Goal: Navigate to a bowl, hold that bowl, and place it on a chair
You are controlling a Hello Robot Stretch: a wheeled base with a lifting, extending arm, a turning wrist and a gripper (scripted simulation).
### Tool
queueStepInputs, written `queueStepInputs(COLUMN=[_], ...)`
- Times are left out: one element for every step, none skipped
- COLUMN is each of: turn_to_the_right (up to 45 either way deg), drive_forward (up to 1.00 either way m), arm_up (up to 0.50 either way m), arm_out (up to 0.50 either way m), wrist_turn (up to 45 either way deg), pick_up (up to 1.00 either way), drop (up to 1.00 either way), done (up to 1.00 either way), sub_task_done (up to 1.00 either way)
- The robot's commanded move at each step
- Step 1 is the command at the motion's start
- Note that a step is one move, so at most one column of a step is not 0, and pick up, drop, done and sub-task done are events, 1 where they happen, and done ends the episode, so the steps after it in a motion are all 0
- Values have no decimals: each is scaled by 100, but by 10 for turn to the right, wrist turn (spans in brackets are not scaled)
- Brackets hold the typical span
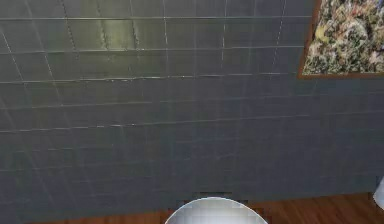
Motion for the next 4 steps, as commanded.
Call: queueStepInputs(turn_to_the_right=[-450,-300,-450,-450], drive_forward=[0,0,0,0], arm_up=[0,0,0,0], arm_out=[0,0,0,0], wrist_turn=[0,0,0,0], pick_up=[0,0,0,0], drop=[0,0,0,0], done=[0,0,0,0], sub_task_done=[0,0,0,0])
